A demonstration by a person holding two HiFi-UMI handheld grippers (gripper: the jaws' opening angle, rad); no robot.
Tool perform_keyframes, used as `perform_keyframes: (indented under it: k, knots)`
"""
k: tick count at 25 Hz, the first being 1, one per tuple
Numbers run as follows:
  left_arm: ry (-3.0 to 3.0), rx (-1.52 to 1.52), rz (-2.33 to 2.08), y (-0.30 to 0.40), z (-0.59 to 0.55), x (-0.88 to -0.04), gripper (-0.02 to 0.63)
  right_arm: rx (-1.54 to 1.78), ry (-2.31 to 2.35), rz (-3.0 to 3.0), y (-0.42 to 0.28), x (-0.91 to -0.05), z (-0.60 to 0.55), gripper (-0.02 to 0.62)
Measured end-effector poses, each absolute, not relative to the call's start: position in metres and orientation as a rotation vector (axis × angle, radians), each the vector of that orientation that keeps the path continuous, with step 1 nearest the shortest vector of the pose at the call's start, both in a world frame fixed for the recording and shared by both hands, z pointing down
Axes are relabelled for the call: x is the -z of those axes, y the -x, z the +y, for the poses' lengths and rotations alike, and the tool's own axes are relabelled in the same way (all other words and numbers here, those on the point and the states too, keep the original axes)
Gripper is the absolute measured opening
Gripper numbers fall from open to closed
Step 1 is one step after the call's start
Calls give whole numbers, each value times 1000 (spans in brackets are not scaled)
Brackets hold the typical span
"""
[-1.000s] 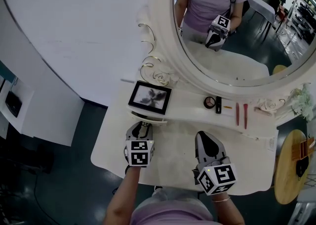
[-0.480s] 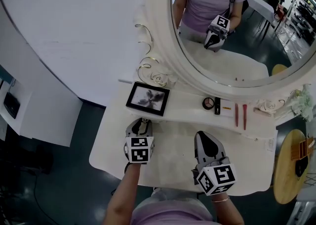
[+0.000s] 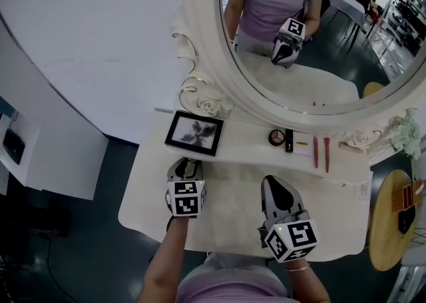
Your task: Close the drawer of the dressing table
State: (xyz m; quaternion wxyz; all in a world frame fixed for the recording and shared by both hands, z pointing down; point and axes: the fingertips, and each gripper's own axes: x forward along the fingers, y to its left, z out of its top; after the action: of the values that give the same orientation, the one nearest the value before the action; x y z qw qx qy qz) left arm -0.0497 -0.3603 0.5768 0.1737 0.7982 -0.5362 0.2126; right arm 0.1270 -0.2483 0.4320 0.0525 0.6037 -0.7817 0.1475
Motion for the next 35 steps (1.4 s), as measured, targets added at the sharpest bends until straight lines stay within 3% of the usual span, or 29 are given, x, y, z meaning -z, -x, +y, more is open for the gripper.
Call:
perform_keyframes:
  k: [13,35]
  knots:
    - [-2253,-481,-1517,62,-341,-547,126,-425,-1814,-2421,-114,-423,-238,5]
    - [-2402,-334,-1531,81,-279,-473,26,-368,-1808,-2463,-91,-403,-197,4]
